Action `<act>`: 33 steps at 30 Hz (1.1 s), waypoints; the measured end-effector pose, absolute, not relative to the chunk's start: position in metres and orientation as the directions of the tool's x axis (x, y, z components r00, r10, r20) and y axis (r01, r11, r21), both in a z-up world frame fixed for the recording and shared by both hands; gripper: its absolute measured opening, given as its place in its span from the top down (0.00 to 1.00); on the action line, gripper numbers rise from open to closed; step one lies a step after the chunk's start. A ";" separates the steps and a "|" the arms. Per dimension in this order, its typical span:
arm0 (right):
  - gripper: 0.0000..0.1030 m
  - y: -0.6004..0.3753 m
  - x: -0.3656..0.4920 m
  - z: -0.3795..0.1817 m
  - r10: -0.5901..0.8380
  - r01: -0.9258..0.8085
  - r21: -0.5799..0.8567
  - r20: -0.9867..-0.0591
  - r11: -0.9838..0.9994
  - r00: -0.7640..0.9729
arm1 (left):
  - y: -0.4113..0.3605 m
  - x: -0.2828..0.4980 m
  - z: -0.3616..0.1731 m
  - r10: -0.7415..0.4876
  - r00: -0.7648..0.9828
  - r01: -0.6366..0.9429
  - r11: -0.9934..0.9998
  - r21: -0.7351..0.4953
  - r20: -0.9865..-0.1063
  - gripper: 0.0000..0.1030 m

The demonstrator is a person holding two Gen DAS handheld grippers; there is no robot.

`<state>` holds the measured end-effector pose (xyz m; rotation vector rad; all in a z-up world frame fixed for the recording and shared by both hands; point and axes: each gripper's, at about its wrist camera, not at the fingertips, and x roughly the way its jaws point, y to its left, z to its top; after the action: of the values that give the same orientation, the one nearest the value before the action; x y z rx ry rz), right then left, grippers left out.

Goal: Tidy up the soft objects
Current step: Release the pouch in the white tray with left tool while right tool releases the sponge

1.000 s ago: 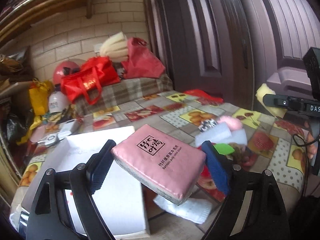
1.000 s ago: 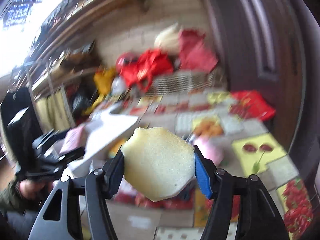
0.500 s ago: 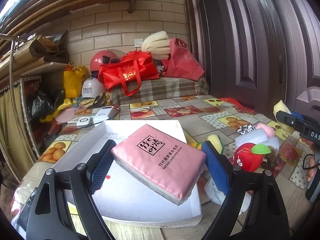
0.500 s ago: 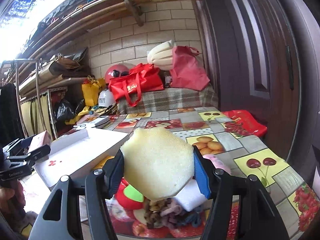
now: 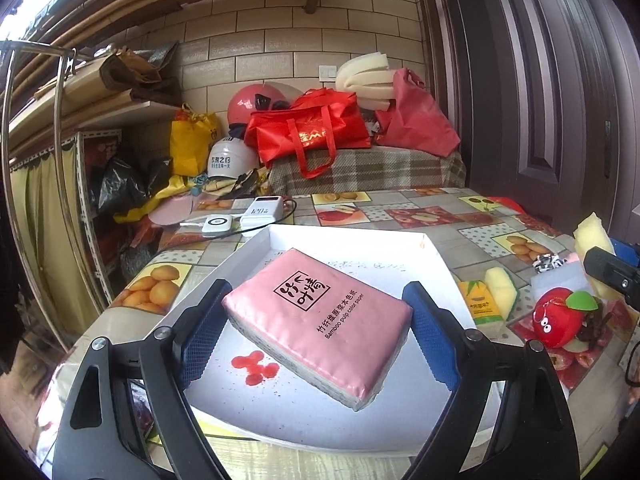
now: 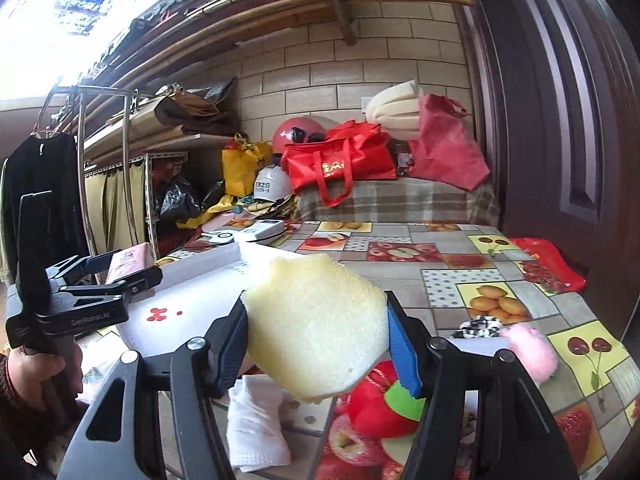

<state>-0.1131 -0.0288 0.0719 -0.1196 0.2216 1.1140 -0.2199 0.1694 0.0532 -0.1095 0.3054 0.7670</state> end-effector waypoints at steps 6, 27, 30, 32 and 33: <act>0.40 0.004 -0.133 0.070 0.903 -0.934 0.004 -0.256 0.356 0.344 | 0.194 -0.222 0.049 0.675 0.654 -0.722 0.692 -0.017 -0.342 0.15; 0.33 0.097 -0.148 0.055 0.875 -0.935 0.009 -0.356 0.354 0.328 | 0.261 -0.214 0.039 0.607 0.636 -0.742 0.651 -0.160 -0.478 0.15; 0.17 0.102 -0.148 0.053 0.864 -0.933 -0.001 -0.378 0.360 0.333 | 0.266 -0.221 0.038 0.603 0.640 -0.747 0.635 -0.199 -0.476 0.11; 0.14 0.098 -0.146 0.054 0.870 -0.933 0.009 -0.366 0.359 0.331 | 0.269 -0.228 0.038 0.610 0.641 -0.753 0.619 -0.225 -0.465 0.00; 0.12 0.096 -0.146 0.055 0.873 -0.933 0.015 -0.359 0.359 0.330 | 0.269 -0.231 0.039 0.615 0.640 -0.756 0.610 -0.236 -0.460 0.00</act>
<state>-0.1457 0.0956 0.0547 -0.2082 0.3310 1.1915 -0.2307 0.2694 0.0386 -0.4345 0.3514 0.8106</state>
